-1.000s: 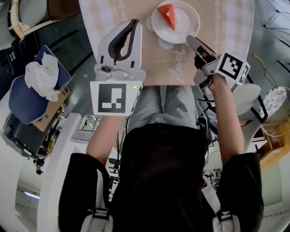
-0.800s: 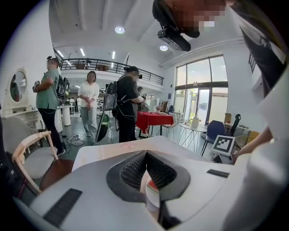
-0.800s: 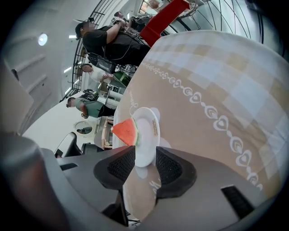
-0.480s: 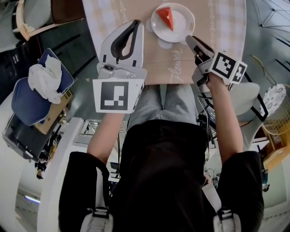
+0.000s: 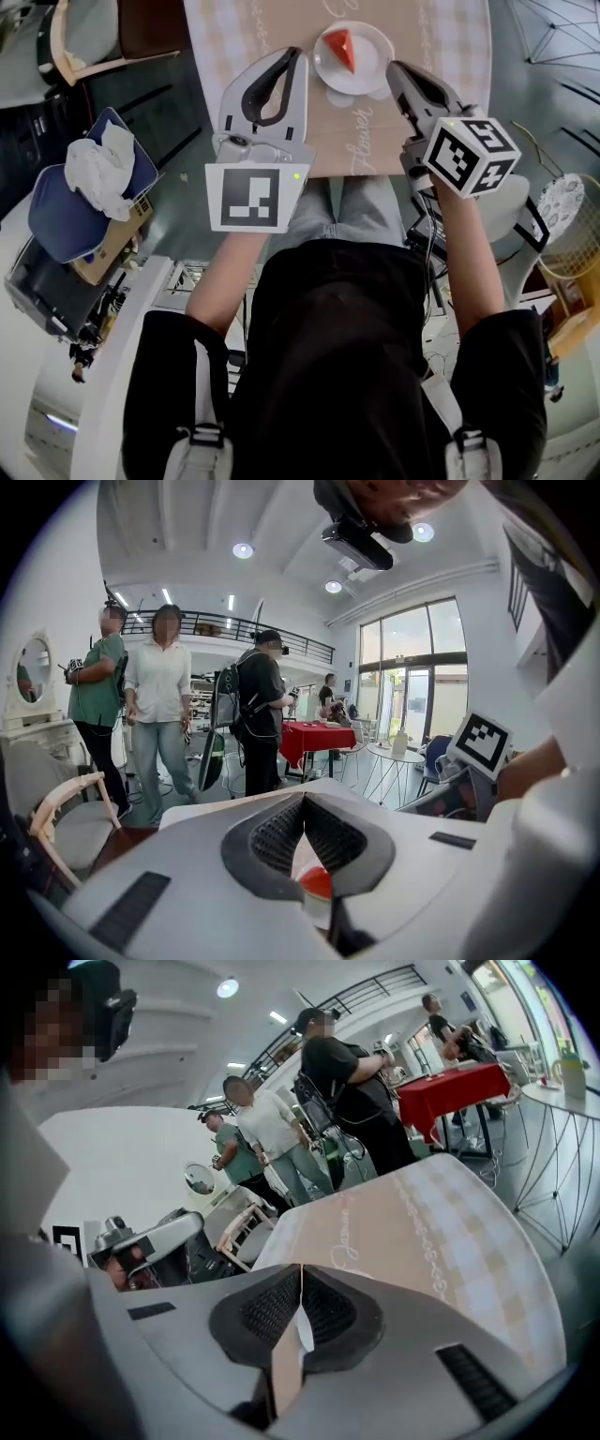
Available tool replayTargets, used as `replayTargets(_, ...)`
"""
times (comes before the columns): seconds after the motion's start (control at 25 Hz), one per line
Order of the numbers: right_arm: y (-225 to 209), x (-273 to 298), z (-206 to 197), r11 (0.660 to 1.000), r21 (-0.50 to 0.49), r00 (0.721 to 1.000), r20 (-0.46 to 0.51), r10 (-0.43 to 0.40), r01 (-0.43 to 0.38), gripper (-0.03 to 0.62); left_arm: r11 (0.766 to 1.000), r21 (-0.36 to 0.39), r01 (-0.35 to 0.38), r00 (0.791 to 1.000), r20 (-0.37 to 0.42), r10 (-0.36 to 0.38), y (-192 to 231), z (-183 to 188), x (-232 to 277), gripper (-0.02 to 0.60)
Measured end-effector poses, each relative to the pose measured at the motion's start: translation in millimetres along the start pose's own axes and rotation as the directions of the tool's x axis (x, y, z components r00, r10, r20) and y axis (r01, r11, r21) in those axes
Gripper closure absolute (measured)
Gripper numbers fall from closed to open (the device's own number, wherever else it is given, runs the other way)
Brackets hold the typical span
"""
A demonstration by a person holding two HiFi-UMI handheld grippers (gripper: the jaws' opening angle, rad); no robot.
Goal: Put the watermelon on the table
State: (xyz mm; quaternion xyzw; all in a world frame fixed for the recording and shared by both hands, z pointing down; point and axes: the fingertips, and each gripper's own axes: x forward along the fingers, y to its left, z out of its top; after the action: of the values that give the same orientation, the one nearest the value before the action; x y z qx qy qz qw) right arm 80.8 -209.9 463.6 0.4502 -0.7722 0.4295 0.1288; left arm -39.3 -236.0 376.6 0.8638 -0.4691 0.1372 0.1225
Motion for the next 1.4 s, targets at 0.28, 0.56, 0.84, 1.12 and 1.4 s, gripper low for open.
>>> replayTargets(0.28, 44, -25, 31, 0.989, -0.150, 0.999, 0.050, 0.013, -0.005, 0.580, 0.999, 0.042, 0.004, 1.000, 0.021, -0.004, -12, 29, -13, 0.574)
replayTargets(0.56, 77, -45, 42, 0.983, -0.183, 0.997, 0.063, 0.036, -0.024, 0.580, 1.000, 0.014, 0.001, 0.996, 0.084, -0.002, -12, 62, -37, 0.574)
replayTargets(0.84, 121, -60, 46, 0.976, -0.211, 0.994, 0.083, 0.077, -0.058, 0.580, 1.000, 0.017, -0.002, 0.993, 0.121, 0.000, -6, 79, -66, 0.574)
replayTargets(1.12, 159, -78, 61, 0.964, -0.255, 0.987, 0.122, 0.106, -0.073, 0.580, 0.999, 0.050, 0.011, 0.994, 0.107, -0.017, -10, 94, -88, 0.574)
replayTargets(1.4, 197, -100, 83, 0.943, -0.316, 0.967, 0.192, 0.169, -0.102, 0.580, 0.998, 0.063, -0.008, 0.989, 0.150, -0.001, -13, 121, -111, 0.574)
